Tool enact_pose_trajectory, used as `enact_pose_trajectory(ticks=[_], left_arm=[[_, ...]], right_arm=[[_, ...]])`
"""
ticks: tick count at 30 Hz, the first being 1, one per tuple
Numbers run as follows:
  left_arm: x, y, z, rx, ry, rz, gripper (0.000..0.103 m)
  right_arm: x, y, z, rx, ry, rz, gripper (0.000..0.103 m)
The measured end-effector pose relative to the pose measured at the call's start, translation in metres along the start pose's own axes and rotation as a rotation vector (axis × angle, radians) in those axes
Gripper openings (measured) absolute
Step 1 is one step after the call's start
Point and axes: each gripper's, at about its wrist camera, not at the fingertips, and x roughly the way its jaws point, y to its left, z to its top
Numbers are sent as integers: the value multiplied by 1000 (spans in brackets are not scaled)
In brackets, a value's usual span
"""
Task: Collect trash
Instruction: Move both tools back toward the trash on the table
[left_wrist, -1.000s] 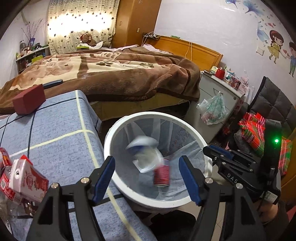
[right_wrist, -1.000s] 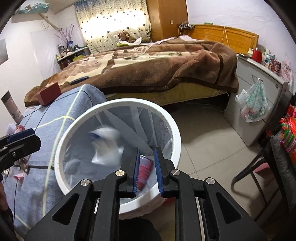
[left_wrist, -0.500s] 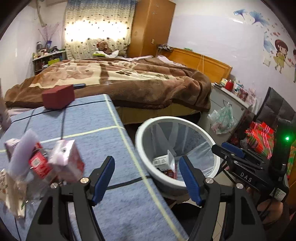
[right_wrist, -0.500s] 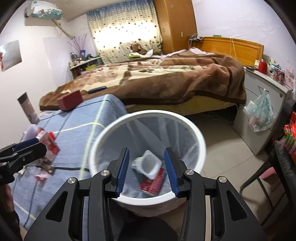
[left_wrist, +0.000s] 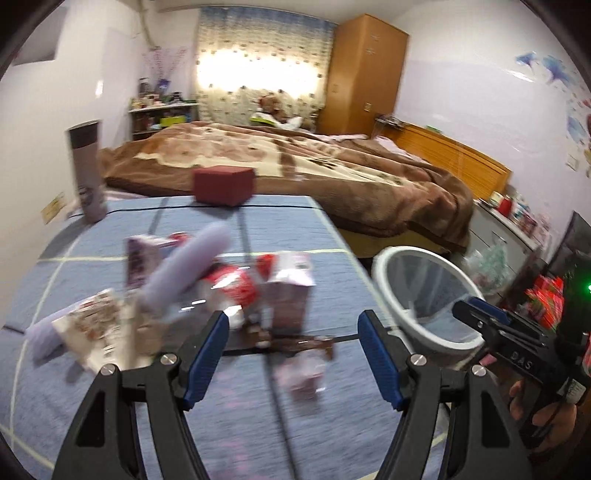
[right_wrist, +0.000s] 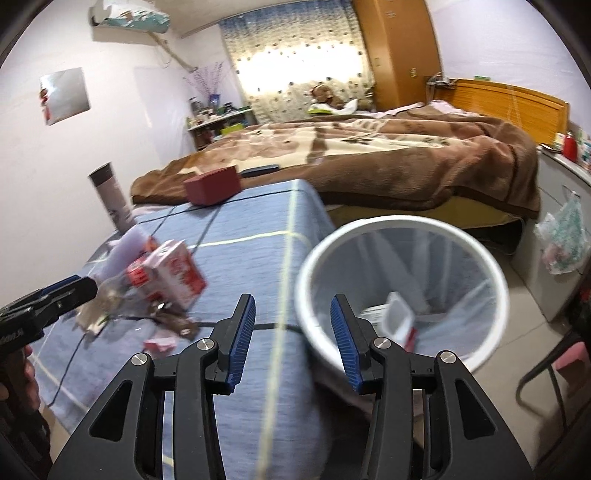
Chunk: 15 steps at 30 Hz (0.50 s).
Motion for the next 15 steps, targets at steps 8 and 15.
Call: enact_pose_trajectory(ticks=[8,15], left_arm=[[-18,56,-16,-54,-17,114,74],[-27,98,-30,-115,-4,177,74]], right_arm=[[16,39,-9,-52,41,78,45],[33,79,-21,-108,101,154,46]])
